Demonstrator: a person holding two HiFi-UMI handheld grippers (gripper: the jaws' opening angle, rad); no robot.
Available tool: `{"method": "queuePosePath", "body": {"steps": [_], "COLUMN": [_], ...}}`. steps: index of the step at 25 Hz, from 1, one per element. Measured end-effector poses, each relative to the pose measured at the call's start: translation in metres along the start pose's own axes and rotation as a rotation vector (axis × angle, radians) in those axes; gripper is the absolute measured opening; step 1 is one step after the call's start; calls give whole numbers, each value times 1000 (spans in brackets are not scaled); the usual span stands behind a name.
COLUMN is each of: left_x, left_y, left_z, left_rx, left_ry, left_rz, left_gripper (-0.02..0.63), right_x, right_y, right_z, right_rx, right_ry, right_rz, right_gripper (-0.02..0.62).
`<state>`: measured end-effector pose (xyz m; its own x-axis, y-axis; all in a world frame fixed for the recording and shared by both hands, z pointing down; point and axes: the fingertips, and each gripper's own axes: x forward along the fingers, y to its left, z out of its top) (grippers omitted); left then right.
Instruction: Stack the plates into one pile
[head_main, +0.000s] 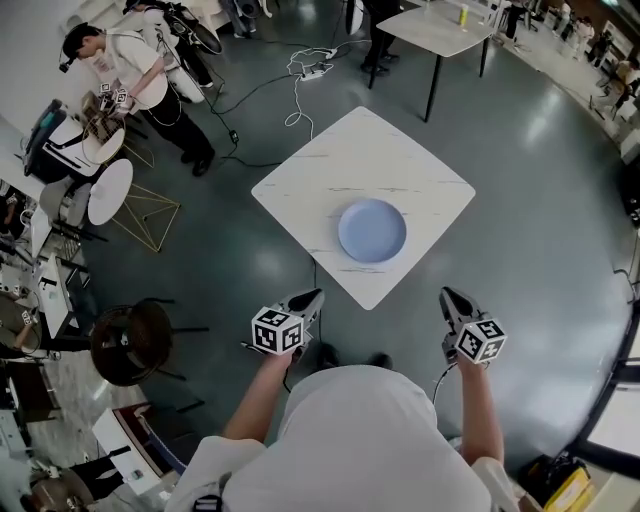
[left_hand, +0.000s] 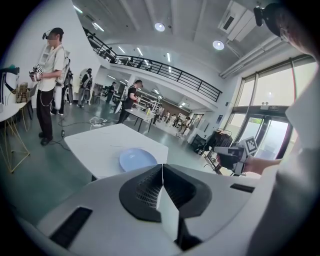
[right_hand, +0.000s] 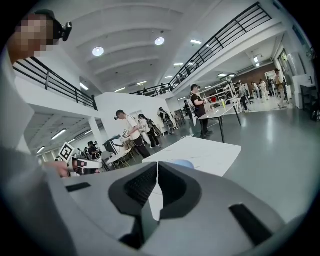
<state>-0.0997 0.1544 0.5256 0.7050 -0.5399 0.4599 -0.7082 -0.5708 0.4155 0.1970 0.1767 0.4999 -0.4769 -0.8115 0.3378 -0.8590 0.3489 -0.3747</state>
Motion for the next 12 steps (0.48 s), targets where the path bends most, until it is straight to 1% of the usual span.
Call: {"method": "queuePosePath", "body": {"steps": [4,12], "left_x": [1,2], "left_y": [-13,-20], "left_z": [3,-9], "left_rx": [-8,-14], "left_ry": [-11,-4], "left_rz": [-9,-10], "left_gripper": [14,14], "right_x": [-9,-18], "right_y": [-5,-10], "right_z": [5,4], "right_rx": [-3,-3], "right_ry": [-5,-11], "right_rz": [-4,-12], "right_gripper": [28,29]}}
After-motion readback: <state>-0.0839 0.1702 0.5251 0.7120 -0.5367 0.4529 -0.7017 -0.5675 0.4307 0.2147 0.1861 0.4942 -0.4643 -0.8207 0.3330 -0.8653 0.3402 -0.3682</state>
